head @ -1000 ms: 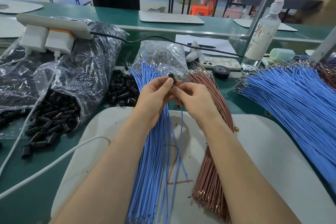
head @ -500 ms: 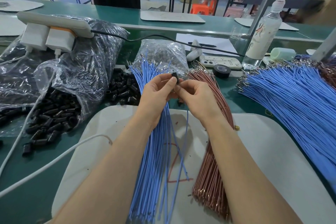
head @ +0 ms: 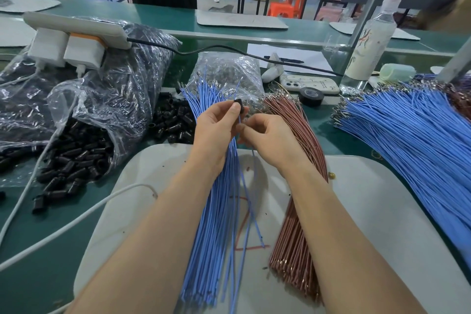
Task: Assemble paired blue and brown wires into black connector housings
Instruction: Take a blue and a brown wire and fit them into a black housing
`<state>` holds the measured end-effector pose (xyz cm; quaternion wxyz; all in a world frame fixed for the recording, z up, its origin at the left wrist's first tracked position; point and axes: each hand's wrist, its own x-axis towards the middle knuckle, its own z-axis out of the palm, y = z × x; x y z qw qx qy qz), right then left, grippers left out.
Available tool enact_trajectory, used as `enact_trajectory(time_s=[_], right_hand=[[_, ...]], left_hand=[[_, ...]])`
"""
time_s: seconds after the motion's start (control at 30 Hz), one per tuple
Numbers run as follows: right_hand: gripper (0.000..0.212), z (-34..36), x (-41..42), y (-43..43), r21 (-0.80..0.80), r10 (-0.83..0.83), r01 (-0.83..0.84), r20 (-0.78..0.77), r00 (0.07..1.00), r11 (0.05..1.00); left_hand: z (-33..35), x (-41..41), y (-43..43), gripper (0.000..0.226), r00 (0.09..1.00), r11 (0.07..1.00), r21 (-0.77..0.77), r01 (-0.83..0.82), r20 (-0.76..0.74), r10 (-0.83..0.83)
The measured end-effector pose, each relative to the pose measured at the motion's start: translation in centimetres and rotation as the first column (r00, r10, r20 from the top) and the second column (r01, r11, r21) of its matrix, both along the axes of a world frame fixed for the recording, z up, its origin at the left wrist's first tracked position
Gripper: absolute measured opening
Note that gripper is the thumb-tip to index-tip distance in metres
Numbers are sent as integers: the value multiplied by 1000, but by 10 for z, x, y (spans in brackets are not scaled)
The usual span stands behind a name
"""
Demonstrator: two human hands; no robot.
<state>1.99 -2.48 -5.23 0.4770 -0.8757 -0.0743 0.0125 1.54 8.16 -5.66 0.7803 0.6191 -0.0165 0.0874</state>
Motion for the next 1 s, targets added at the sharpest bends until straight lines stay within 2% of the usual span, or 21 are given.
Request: enact_trajectory(time_s=[0.1,0.2,0.3,0.53,0.7,1.0], right_hand=[[25,-1,1,1,108,-41,47,-57,998,993],[25,-1,2,0,184,-88,98,-60,994,978],[22,-1,3,-2,178,-122,127,-40,992,976],[23,-2,4,-4,207,-82,99,-90,993,973],[21,-2,3,-3,169,-109,114,-41,993,979],[21,-5,3,-4,189,-125,128,-26,992,974]], left_hand=[[0,0,0,8,1000,999,44,-11,-9,11],[1,-3,-2,17,999,995,99,0,32,-3],[2,-7,-2,29,996,992,125,17,83,-27],[-1,0,0,29,990,975,220,-20,143,-12],[-5,0,1,31,981,963,264,-50,195,-3],[-10,4,3,34,977,960,273,-58,211,-1]])
